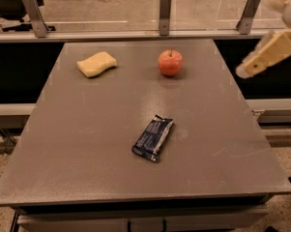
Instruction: Move apple near rxbar blueberry
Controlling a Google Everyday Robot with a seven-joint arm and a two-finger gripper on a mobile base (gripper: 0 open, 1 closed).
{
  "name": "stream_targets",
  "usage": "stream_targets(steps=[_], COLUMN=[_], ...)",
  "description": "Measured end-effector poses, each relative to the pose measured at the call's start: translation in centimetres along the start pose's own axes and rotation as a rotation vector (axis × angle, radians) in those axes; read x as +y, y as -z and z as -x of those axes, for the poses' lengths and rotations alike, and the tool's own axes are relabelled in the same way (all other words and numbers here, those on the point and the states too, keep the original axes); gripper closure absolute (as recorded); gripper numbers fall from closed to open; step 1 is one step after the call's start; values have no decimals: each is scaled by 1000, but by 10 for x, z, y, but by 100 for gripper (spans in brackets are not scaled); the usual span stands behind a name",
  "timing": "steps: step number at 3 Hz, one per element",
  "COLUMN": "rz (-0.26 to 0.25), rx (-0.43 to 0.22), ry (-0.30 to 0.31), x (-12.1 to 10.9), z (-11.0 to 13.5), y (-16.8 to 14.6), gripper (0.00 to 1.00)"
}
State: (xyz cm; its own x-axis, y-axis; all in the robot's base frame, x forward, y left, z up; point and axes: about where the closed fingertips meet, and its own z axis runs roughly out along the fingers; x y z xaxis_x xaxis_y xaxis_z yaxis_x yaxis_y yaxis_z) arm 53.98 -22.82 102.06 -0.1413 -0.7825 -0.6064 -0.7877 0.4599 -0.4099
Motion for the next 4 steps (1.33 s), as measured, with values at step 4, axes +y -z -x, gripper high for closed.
stream_targets(steps=[4], rz=[-44], rx=[-445], ry=[-219], x=[-47], z=[73], y=[-124], gripper=[0])
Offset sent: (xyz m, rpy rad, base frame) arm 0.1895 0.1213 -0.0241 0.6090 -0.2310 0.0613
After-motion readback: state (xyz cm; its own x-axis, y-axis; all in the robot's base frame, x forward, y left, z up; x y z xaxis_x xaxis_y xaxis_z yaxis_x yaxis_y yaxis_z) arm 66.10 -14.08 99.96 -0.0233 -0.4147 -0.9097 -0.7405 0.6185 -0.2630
